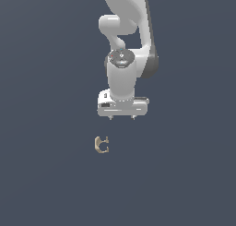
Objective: Pick up the object and move it to a goal position.
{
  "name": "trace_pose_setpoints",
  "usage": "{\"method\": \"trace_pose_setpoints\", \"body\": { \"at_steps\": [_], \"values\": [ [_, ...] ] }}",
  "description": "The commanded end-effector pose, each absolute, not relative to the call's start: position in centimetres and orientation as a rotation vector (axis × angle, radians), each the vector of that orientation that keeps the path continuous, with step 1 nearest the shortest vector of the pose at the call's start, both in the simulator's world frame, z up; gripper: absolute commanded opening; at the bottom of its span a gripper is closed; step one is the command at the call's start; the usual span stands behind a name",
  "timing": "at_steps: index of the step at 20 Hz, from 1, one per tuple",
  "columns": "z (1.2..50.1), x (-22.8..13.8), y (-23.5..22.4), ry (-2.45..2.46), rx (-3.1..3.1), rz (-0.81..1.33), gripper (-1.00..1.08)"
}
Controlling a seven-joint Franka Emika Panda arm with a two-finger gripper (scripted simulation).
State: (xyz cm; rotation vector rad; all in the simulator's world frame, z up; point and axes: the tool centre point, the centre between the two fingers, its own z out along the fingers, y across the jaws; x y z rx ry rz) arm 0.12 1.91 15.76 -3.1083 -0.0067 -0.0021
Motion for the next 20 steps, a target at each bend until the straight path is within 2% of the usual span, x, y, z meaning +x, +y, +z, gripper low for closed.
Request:
{"method": "trace_pose_setpoints", "body": {
  "at_steps": [1, 9, 20],
  "values": [
    [15.7, 0.3, 1.7, -0.01, -3.109, -0.002, 1.0],
    [14.4, 2.2, -0.1, -0.045, -3.116, -0.003, 1.0],
    [10.7, 6.4, -5.5, -0.137, -3.131, -0.002, 1.0]
  ]
}}
